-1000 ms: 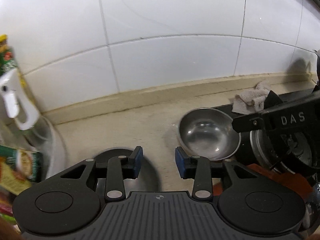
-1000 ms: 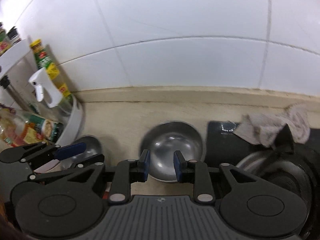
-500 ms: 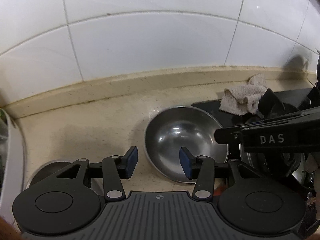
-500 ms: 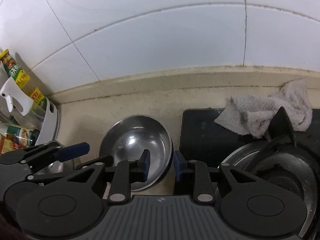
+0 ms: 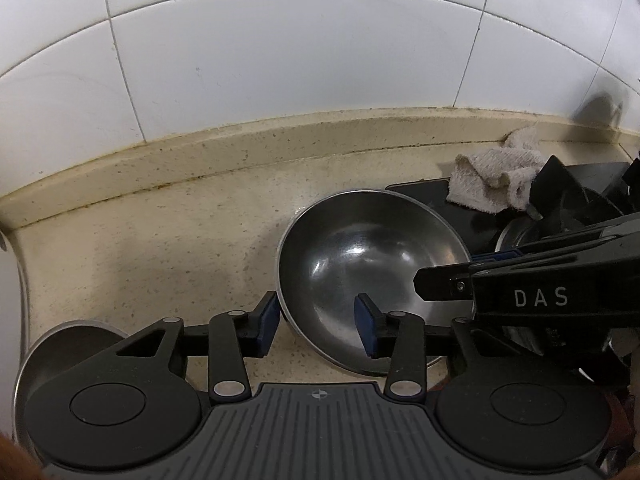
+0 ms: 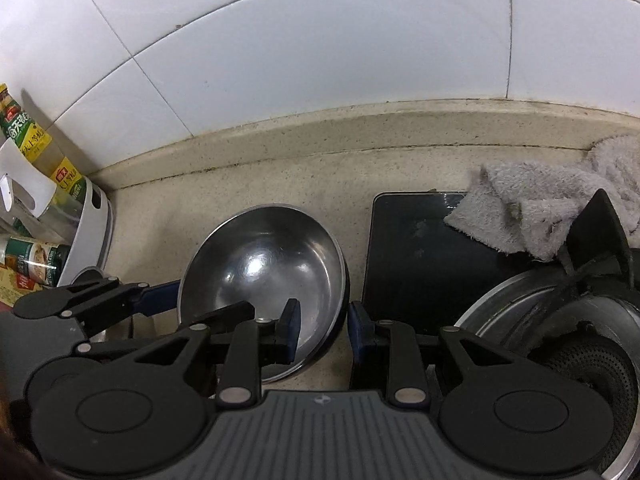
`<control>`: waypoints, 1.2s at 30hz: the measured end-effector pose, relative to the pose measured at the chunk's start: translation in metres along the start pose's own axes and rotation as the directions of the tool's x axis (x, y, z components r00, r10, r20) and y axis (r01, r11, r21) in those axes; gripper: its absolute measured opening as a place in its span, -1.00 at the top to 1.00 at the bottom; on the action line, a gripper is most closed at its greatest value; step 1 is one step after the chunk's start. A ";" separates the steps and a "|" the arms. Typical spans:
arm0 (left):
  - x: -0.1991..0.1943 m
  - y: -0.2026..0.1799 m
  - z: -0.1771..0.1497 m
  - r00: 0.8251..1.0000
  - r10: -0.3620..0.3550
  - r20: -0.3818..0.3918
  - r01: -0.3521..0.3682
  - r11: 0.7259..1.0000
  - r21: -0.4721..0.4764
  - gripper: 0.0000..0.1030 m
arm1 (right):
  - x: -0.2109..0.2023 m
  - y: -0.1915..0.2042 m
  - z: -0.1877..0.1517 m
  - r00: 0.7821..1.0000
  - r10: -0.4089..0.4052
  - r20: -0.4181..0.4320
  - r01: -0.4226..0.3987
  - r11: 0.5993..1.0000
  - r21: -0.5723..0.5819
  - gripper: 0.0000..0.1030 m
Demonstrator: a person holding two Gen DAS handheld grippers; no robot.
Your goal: Organize plates and bowls
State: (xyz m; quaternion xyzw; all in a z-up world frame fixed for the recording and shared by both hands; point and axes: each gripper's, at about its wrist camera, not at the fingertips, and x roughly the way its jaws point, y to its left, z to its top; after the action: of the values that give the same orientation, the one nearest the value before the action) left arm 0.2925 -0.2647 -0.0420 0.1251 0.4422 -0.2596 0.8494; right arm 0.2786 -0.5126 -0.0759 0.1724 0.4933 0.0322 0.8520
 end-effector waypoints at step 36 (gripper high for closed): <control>-0.043 0.006 0.015 0.992 0.036 0.118 -0.036 0.999 -0.004 0.28 | -0.036 0.013 0.024 0.994 0.025 0.103 -0.026 1.000 0.009 0.73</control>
State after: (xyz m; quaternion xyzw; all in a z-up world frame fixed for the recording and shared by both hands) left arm 0.2860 -0.2521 0.0019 0.1166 0.3890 -0.2508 0.8788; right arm 0.2826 -0.5147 -0.0307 0.1844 0.4466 0.0317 0.8749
